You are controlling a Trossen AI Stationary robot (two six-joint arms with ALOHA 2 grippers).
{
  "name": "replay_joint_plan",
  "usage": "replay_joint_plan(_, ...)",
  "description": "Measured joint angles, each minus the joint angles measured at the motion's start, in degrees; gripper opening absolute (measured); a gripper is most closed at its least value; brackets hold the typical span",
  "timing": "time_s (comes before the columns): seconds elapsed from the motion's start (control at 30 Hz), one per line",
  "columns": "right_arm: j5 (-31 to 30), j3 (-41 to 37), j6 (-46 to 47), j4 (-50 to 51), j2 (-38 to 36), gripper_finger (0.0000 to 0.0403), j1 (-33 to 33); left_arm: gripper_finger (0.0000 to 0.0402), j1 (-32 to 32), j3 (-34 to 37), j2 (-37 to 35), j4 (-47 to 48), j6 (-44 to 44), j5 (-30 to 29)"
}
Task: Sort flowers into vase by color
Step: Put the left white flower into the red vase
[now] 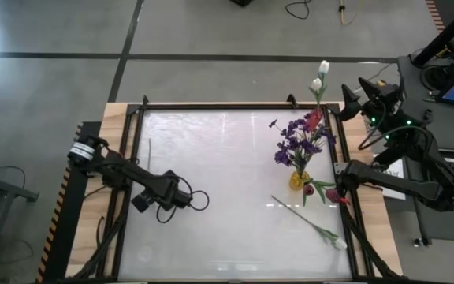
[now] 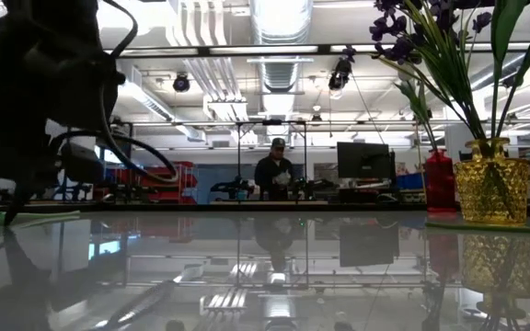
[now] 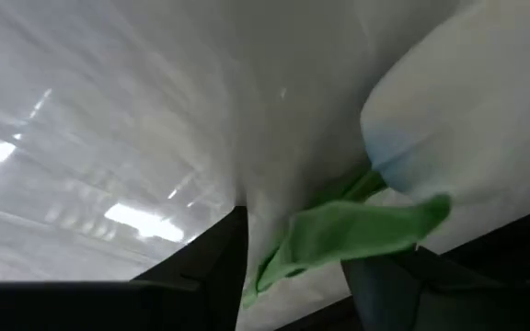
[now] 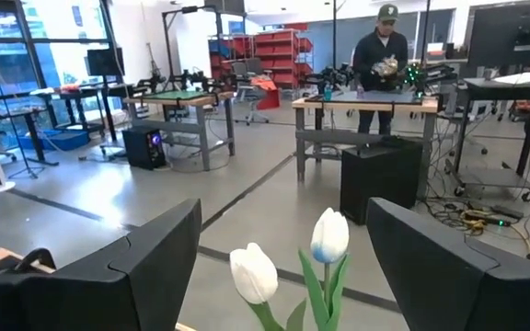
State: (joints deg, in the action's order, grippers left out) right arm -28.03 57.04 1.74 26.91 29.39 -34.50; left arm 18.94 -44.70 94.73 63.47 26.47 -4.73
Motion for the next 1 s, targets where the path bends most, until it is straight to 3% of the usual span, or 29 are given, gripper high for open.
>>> replay_joint_plan(0.13,0.0,0.0,0.43,0.26,0.0,0.0297,0.0,0.0117,0.11,0.48,1.31,0.25,-0.05,1.43)
replay_joint_plan(0.33,0.01,0.62,-0.22,0.71,-0.09,0.0299,0.0,0.0013,0.17,-1.05,1.82,0.67,-4.38,0.49)
replay_joint_plan(0.5,2.08,4.4,-1.77,0.66,0.24,0.0298,0.0,0.0012,0.23,-6.57,-0.39,2.69,-9.68,-3.0)
replay_joint_plan(0.73,16.34,9.76,-3.73,0.48,3.2,0.0296,0.0,0.0001,-3.65,-21.56,-8.82,5.82,-18.42,-13.18)
replay_joint_plan(0.83,24.55,11.28,-5.93,-1.22,5.69,0.0295,0.02,0.0001,-7.46,-28.03,-14.15,-0.06,-21.54,-15.29)
replay_joint_plan(1.0,31.41,15.1,-8.22,-4.46,13.02,0.0299,0.02,0.0,-14.55,-33.01,-22.98,-21.62,-20.54,-15.41)
